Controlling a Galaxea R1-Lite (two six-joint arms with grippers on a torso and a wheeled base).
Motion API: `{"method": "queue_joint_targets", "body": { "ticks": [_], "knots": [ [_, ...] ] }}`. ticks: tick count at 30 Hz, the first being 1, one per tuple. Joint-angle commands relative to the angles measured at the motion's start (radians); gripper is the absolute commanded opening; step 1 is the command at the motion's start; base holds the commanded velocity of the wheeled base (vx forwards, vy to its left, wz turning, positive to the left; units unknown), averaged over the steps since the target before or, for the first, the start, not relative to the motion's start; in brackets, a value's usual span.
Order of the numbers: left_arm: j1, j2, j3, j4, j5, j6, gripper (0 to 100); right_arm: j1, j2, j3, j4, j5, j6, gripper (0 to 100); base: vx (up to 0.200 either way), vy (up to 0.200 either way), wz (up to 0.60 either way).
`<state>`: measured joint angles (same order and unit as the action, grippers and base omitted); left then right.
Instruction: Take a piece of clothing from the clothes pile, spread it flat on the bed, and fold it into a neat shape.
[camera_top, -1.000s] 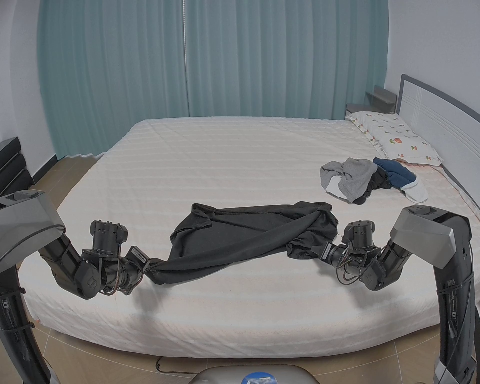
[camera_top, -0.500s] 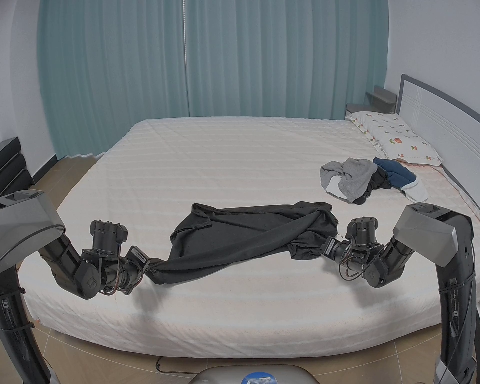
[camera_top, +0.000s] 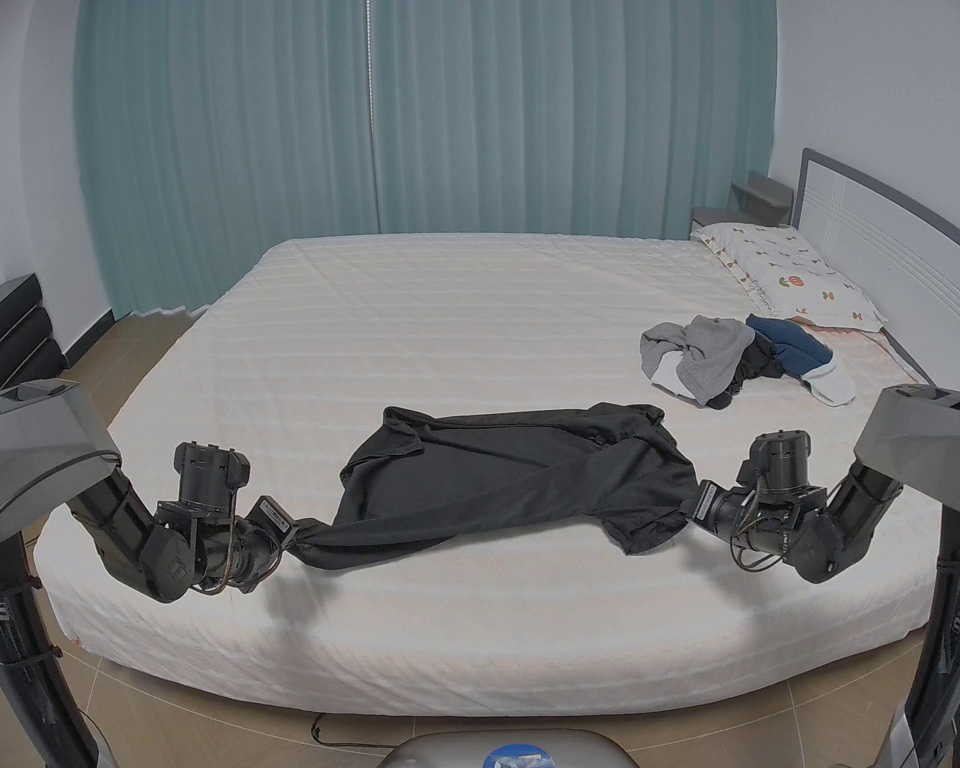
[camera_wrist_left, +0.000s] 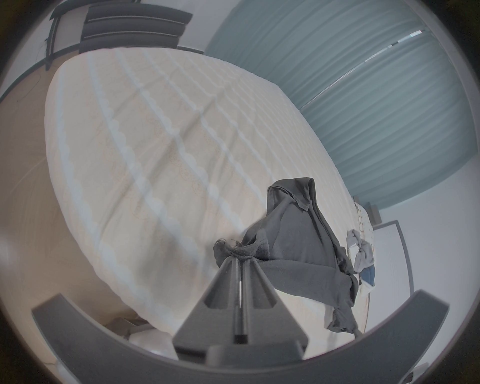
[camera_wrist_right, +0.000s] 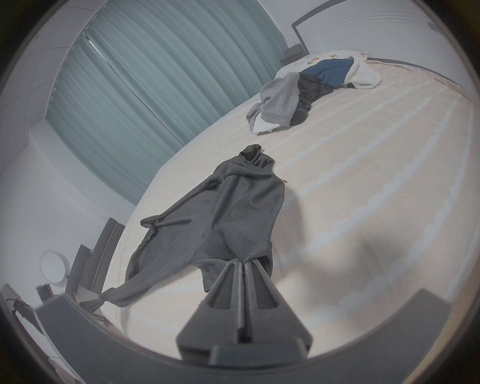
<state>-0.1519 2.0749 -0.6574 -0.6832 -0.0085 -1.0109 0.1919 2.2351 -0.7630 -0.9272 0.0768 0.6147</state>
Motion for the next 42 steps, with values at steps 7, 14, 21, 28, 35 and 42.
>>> {"method": "queue_joint_targets", "body": {
  "ticks": [7, 14, 21, 28, 35, 42],
  "knots": [
    [-0.008, -0.110, 0.105, 0.039, 0.004, 0.144, 0, -0.046, -0.262, 0.289, 0.044, 0.072, -0.059, 0, 0.000, 0.000, 0.00],
    [-0.029, -0.147, 0.121, 0.189, 0.004, 0.230, 0, -0.048, -0.279, 0.433, 0.057, 0.069, -0.162, 0, 0.000, 0.000, 0.00],
    [-0.063, -0.162, 0.173, 0.261, 0.005, 0.321, 0, -0.075, -0.293, 0.487, 0.103, 0.069, -0.256, 0, 0.000, 0.000, 0.00],
    [-0.064, -0.179, 0.183, 0.346, 0.033, 0.377, 0, -0.098, -0.397, 0.478, 0.261, 0.072, -0.276, 0, 0.000, 0.000, 0.00],
    [-0.090, -0.190, 0.203, 0.419, 0.038, 0.423, 0, -0.109, -0.422, 0.498, 0.401, 0.098, -0.368, 0, 0.000, 0.000, 0.00],
    [-0.106, -0.180, 0.211, 0.421, 0.038, 0.428, 0, -0.103, -0.379, 0.507, 0.396, 0.098, -0.380, 0, 0.000, 0.000, 0.00]
  ]
}}
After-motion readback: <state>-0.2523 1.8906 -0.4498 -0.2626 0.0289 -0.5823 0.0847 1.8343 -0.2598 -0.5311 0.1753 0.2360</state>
